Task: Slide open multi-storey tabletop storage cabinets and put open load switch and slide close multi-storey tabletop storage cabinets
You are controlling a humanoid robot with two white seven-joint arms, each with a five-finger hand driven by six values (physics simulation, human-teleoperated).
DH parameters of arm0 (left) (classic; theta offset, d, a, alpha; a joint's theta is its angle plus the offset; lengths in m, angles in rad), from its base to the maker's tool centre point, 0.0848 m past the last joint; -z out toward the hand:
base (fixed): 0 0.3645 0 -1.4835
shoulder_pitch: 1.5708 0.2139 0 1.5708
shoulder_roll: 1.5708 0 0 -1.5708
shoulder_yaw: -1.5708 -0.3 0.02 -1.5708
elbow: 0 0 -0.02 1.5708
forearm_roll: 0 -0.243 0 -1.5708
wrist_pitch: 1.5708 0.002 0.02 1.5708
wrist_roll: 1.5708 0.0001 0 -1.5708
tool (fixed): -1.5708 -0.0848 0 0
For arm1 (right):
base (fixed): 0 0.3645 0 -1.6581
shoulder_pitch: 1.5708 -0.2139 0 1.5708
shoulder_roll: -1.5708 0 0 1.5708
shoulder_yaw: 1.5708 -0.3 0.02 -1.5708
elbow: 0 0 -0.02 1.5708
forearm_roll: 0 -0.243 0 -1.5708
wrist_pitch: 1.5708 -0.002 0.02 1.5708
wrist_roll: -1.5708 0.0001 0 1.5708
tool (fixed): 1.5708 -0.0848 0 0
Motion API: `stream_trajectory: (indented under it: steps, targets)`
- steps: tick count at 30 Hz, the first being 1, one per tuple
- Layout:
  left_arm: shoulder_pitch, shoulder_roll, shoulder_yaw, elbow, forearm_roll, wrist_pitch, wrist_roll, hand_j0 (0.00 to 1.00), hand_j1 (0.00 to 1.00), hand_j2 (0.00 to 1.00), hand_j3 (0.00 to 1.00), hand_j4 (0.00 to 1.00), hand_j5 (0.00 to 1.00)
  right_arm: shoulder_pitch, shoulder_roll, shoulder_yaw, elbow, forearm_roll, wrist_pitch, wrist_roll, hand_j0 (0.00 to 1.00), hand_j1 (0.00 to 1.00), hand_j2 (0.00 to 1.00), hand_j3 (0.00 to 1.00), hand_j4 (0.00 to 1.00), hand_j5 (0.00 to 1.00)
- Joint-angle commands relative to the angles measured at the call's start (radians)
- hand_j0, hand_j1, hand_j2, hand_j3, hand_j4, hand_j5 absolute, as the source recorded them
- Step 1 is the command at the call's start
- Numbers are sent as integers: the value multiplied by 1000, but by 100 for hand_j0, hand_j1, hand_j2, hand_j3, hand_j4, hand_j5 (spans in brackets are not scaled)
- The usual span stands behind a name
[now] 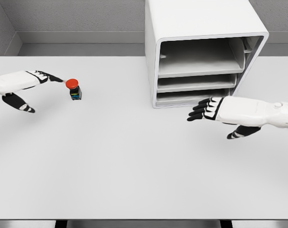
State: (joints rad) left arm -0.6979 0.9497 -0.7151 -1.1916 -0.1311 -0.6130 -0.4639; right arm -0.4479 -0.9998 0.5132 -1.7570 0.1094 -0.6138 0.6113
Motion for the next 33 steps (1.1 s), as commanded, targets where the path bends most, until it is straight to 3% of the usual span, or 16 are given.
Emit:
stream_trajectory:
  steps: [1, 4, 6, 9, 12, 14, 18, 21, 24, 28, 33]
  targets:
    - [1, 1, 5, 33, 8, 2, -1, 100, 100, 100, 100, 100, 100, 0, 0, 4, 1, -5, 3, 0, 100, 100, 100, 100, 100, 100]
    - [-8, 1, 5, 35, 7, 2, -1, 100, 100, 100, 100, 100, 100, -9, 1, 1, 4, -5, 3, 0, 100, 100, 100, 100, 100, 100]
    - [-20, 1, 5, 47, 5, 2, -8, 100, 100, 100, 100, 100, 100, -55, 32, 2, 16, 0, 3, 0, 100, 100, 100, 100, 100, 100]
    - [-66, -23, -7, 67, 1, 2, -97, 100, 100, 100, 100, 100, 100, -106, 76, 2, 51, 36, 3, 0, 100, 100, 100, 100, 100, 100]
    - [-137, -127, -53, 240, -11, 2, -101, 100, 100, 100, 100, 100, 100, -146, 113, 4, 102, 39, 3, 0, 100, 100, 100, 100, 100, 100]
    - [-173, -146, -53, 239, -58, 2, -147, 100, 100, 100, 100, 100, 100, -164, 121, 4, 132, 39, 3, 0, 100, 100, 100, 100, 100, 100]
    - [-219, -216, -52, 241, -74, 2, -147, 100, 100, 100, 100, 100, 100, -221, 161, 25, 188, 75, 114, 0, 100, 100, 100, 100, 100, 100]
    - [-224, -275, -52, 253, -90, 2, -147, 100, 100, 100, 100, 100, 100, -287, 205, 128, 238, 96, 151, 0, 100, 100, 100, 100, 100, 100]
    - [-227, -313, -53, 257, -114, 2, -147, 100, 100, 100, 100, 100, 100, -310, 228, 156, 266, 99, 164, 0, 100, 100, 100, 100, 100, 100]
    - [-241, -339, -66, 257, -122, 2, -147, 100, 100, 100, 100, 100, 100, -328, 247, 160, 274, 99, 258, 0, 100, 100, 100, 100, 100, 100]
    - [-242, -350, -73, 257, -165, 2, -147, 100, 100, 100, 100, 100, 100, -364, 277, 182, 349, 99, 269, 0, 100, 100, 100, 100, 100, 100]
